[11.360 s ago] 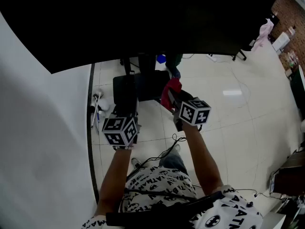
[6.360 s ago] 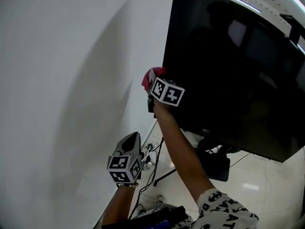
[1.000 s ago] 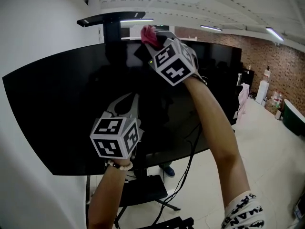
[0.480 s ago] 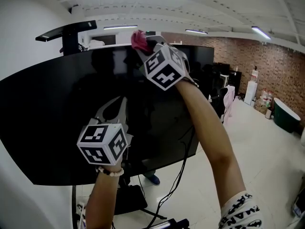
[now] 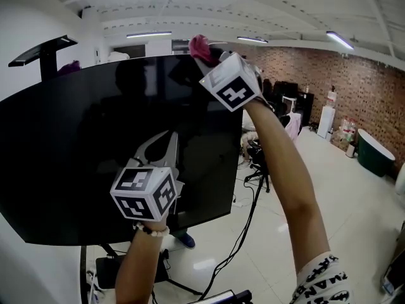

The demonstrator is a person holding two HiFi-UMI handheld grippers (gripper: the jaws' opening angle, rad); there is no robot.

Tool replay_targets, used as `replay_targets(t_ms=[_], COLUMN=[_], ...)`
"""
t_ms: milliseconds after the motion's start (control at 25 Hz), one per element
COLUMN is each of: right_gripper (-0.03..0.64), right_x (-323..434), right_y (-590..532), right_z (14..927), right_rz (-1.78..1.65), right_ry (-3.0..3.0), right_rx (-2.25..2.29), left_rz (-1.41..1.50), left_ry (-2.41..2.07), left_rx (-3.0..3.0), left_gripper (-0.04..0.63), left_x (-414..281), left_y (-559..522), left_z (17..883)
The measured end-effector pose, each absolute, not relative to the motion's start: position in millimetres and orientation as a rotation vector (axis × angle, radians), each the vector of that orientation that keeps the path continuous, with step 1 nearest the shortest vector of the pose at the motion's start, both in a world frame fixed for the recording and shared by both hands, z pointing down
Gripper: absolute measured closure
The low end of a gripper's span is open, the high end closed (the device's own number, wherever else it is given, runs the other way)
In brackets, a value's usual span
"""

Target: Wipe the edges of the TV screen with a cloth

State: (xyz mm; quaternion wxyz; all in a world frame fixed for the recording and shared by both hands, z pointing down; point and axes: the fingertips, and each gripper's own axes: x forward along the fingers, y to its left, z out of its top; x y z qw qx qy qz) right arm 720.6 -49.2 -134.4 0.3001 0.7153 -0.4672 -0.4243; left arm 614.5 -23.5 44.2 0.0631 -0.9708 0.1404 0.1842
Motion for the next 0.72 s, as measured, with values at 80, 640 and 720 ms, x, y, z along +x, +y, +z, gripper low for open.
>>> replay_targets(t_ms=[80,640,720], right_gripper=[0.532,0.532,0.532], right_x=[746.3,866.0,871.8], right_y=[-37.5,22.4,23.8], right_z=[-135.5,-141.3,-139.3], right_rz=[-1.115,-1.017,-0.999], right_ry=[-1.222,-1.374,-1.401], right_rx=[1.919,2.188,2.236], left_rz=[0.552,0.501,0.491], left_ry=[0.419,0.373,0.367], left_rx=[-2.930,-2.939,-2.945], left_gripper=[0.606,0.606,0.606], left_x=[632.0,692.4,691.6], left_y=[-14.0,17.9,17.0], left_z=[44.6,62.3,67.6])
